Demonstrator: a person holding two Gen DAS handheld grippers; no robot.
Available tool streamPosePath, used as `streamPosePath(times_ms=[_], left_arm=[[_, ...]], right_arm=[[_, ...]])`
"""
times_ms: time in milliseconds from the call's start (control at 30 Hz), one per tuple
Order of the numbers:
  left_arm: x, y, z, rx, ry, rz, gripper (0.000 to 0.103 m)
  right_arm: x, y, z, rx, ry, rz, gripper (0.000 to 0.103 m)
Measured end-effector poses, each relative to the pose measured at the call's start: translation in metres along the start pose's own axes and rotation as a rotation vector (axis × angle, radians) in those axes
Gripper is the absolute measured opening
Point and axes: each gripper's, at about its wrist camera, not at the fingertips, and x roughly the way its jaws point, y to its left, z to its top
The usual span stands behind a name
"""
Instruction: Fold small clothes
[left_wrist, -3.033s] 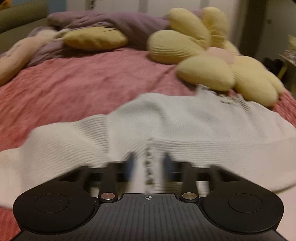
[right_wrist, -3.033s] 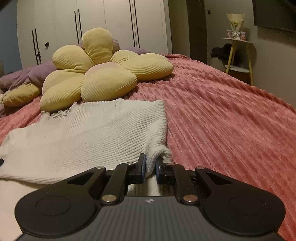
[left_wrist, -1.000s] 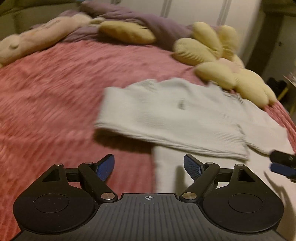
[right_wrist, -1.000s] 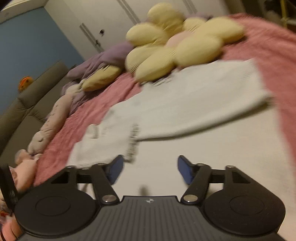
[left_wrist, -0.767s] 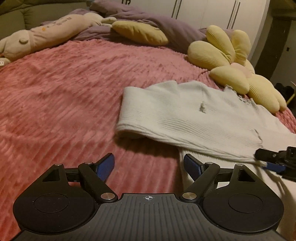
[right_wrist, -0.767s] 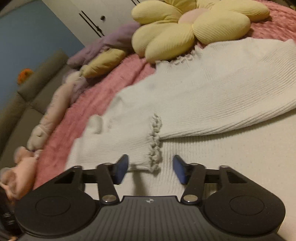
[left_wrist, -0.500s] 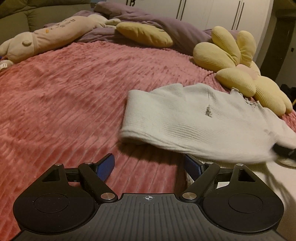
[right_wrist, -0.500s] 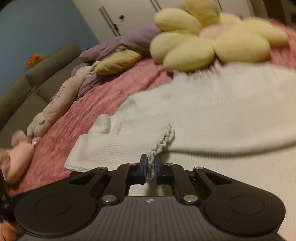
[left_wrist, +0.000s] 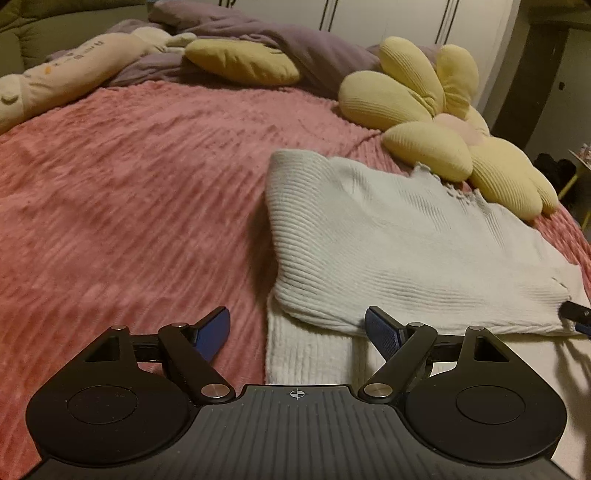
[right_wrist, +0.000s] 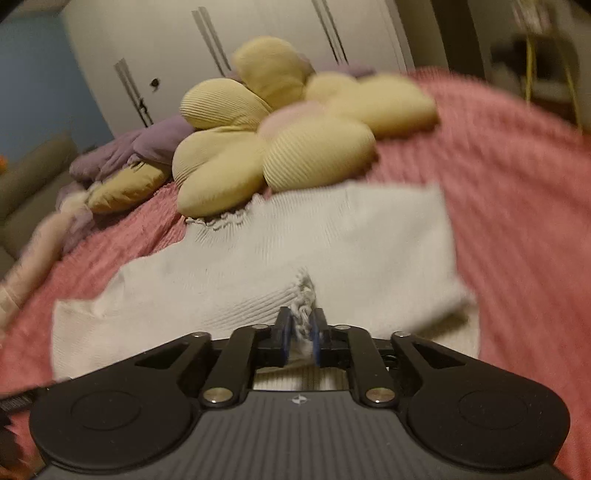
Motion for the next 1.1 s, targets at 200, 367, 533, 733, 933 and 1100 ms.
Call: streamPosePath(times_ms=[200,367,533,733,933,1100], left_arm=[[0.000,-0.001,-0.002,0.025,0.014,0.003,0.086],[0.002,-0.001,0.000,0.017,0.010,0.015,0.089],[0.007,-0.002,0.000,0.006,0.015,0.031,0.089],[0.008,-0.004,0.006,-0.011,0.005,0.038,0.089],[0.011,-0.005,0.013,-0.026,-0.005,0.063,0.089],[0.013,-0.004,0.011,-0.022,0.017,0.070,0.086]], right_arm=[[0.018,-0.003,-0.003,0.053,0.051,0.077,0.024],[0.000,0.032,0.012,-0.146,-0.112,0.013,0.006],[-0.025,0.029,0.023,-0.193,-0.293,-0.140,0.006],[-0.015,0.000,0.017,-0.150,-0.223,-0.166,0.006],[-0.012,-0.007,0.010,-0.178,-0.220,-0.233,0.006],[0.002,-0.023,0.003,-0.142,-0.147,-0.273,0.007]])
